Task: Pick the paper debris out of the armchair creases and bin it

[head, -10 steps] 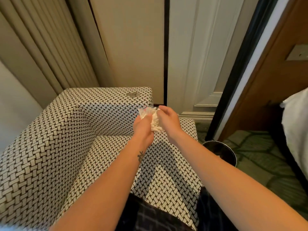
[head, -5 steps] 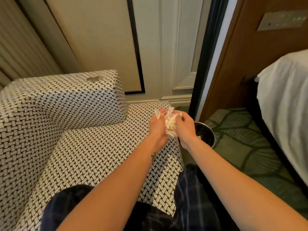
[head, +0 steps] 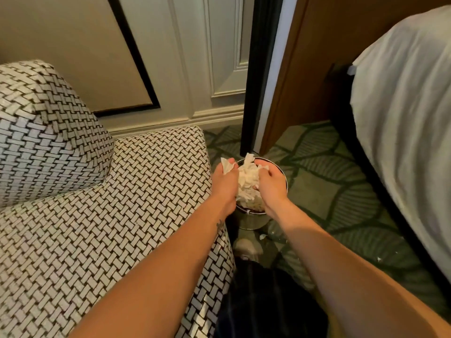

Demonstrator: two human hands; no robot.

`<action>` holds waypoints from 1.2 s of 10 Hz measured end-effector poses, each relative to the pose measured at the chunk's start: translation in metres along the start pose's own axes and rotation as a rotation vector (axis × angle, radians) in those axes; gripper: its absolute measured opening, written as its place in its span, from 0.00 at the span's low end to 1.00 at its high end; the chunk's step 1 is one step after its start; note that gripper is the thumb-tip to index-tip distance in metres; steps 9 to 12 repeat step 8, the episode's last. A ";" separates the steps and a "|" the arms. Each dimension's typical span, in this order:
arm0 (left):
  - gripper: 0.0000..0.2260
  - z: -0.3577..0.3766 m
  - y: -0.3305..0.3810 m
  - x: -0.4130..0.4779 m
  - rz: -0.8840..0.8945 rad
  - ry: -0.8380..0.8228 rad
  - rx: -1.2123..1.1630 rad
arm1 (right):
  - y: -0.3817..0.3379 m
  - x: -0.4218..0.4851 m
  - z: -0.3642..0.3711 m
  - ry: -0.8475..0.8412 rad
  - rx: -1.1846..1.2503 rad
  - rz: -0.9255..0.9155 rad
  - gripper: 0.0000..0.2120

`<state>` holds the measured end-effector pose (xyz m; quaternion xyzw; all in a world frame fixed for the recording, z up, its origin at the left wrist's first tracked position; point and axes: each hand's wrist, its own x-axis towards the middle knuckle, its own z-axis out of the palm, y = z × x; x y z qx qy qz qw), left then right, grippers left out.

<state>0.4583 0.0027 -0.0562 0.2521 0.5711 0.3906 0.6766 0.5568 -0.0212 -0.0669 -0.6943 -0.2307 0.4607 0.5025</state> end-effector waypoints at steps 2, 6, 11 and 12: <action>0.15 0.016 -0.025 0.052 -0.025 -0.012 0.077 | 0.026 0.047 0.001 -0.004 0.010 0.057 0.17; 0.30 0.029 -0.043 0.079 -0.190 -0.051 0.115 | 0.059 0.085 -0.009 -0.012 -0.154 0.162 0.24; 0.25 0.019 -0.036 0.054 -0.169 -0.054 0.056 | 0.045 0.060 -0.004 -0.065 -0.069 0.162 0.19; 0.25 0.019 -0.036 0.054 -0.169 -0.054 0.056 | 0.045 0.060 -0.004 -0.065 -0.069 0.162 0.19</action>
